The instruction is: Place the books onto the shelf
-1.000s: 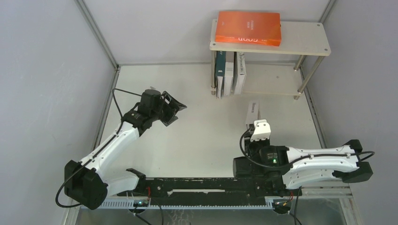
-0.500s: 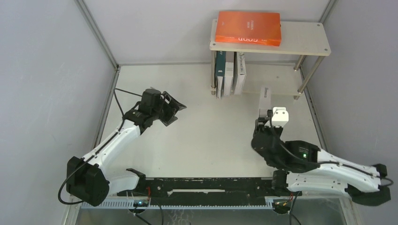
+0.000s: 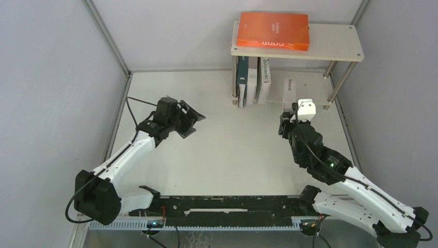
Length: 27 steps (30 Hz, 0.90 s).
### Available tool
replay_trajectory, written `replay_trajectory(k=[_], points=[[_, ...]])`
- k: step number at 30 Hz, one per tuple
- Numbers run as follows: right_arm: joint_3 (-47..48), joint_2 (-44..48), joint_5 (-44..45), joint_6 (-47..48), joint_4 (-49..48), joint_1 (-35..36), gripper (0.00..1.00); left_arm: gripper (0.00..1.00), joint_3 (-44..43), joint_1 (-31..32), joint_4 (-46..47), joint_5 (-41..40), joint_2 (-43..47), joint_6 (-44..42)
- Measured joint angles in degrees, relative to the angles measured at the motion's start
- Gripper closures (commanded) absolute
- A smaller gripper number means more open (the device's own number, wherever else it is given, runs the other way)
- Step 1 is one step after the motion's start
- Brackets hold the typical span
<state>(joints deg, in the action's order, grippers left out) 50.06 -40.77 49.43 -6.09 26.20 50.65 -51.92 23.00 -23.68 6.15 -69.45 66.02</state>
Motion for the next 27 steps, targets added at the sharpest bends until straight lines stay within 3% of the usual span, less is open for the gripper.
replay_trajectory(k=[14, 27], points=[[-6.0, -2.7, -22.1, 4.7, -13.6, -21.0, 0.64, 0.25, 0.0, -0.1, 2.9, -0.2, -2.7, -0.1], [-7.4, -14.9, -32.0, 4.1, -28.3, -27.9, 0.64, 0.25, -0.1, -1.1, 5.4, -1.5, -7.4, -0.7]])
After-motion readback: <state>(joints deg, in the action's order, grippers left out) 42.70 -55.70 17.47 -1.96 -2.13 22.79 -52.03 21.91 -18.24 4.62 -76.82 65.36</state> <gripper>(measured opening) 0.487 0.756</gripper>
